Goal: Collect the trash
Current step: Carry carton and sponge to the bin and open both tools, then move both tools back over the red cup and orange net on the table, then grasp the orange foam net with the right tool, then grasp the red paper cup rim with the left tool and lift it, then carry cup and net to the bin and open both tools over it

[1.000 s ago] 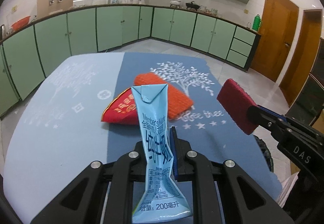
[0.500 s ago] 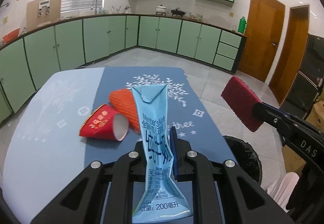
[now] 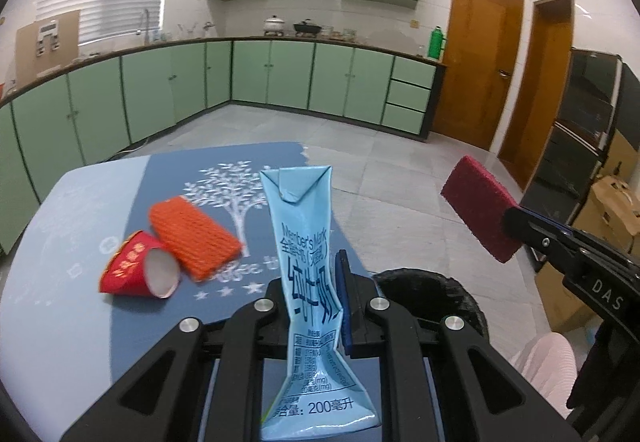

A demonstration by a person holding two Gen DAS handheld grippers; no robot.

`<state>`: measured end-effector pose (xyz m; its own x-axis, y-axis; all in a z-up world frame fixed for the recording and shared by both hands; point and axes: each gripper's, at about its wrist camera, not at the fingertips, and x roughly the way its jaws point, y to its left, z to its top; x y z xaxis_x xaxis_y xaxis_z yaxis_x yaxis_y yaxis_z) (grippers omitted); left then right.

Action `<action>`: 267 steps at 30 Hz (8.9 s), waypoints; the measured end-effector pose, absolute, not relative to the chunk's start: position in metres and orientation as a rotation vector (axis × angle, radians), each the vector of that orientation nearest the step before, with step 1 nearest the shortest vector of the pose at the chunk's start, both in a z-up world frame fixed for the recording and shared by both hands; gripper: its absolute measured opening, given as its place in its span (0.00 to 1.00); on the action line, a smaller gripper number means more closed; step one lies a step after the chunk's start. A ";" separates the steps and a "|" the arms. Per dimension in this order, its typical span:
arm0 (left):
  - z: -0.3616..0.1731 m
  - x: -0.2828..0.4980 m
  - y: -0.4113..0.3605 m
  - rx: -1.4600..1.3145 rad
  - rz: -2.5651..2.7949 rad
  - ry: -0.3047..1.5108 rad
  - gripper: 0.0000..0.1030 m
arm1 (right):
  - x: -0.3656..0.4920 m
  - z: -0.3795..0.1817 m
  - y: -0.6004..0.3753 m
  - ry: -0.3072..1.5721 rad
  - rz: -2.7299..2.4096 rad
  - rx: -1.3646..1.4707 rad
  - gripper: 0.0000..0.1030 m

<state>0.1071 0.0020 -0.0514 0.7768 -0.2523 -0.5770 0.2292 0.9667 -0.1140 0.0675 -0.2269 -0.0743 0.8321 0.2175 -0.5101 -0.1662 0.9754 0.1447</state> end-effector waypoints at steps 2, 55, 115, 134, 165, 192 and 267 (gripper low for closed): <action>-0.052 0.108 -0.008 -0.027 -0.282 0.629 0.14 | 0.064 -0.074 -0.234 0.548 0.189 0.101 0.11; -0.098 0.169 -0.165 0.035 -0.582 0.724 0.50 | 0.057 -0.135 -0.365 0.629 -0.131 0.206 0.63; -0.103 0.150 0.187 -0.117 0.167 0.661 0.74 | 0.211 -0.158 -0.037 0.768 0.375 -0.052 0.77; -0.113 0.157 0.188 -0.146 0.155 0.691 0.74 | 0.222 -0.179 -0.018 0.864 0.500 -0.050 0.10; -0.124 0.160 0.191 -0.126 0.237 0.770 0.74 | 0.209 -0.163 -0.056 0.818 0.446 0.008 0.09; -0.145 0.204 0.182 -0.240 0.268 0.857 0.79 | 0.216 -0.172 -0.056 0.832 0.448 -0.009 0.09; -0.062 0.150 -0.059 -0.021 -0.423 0.652 0.51 | 0.085 -0.097 -0.278 0.620 0.056 0.110 0.09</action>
